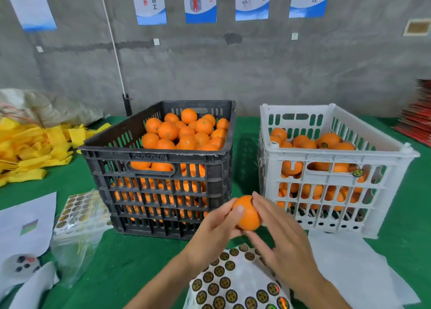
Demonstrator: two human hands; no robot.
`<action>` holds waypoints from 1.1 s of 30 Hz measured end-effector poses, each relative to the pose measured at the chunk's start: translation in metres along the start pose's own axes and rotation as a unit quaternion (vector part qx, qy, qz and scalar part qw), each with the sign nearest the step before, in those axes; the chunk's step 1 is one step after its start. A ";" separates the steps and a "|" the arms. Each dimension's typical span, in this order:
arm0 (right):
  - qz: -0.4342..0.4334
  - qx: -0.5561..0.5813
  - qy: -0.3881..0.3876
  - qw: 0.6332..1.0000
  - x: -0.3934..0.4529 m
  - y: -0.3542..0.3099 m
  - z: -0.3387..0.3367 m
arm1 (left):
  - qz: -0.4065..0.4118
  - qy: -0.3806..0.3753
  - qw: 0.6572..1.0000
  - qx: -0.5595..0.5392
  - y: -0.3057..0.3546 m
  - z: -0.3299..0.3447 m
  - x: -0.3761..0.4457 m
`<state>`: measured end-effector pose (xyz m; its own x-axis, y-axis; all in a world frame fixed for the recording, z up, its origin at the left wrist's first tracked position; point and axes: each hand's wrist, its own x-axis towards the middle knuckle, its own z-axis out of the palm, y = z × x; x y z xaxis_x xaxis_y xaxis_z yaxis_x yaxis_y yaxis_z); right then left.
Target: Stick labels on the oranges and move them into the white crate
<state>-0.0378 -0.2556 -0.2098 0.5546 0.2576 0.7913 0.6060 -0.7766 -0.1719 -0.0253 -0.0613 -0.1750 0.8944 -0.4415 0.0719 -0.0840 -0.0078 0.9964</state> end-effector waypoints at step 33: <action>0.033 0.149 0.074 0.986 0.144 -0.044 0.029 | -0.426 -0.006 0.691 0.584 0.146 -0.198 0.114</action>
<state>0.0320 -0.1679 -0.1048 0.5222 0.1091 0.8458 0.7244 -0.5800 -0.3725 0.1520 0.0651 -0.0129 0.8349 0.1627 -0.5258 0.1674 -0.9851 -0.0391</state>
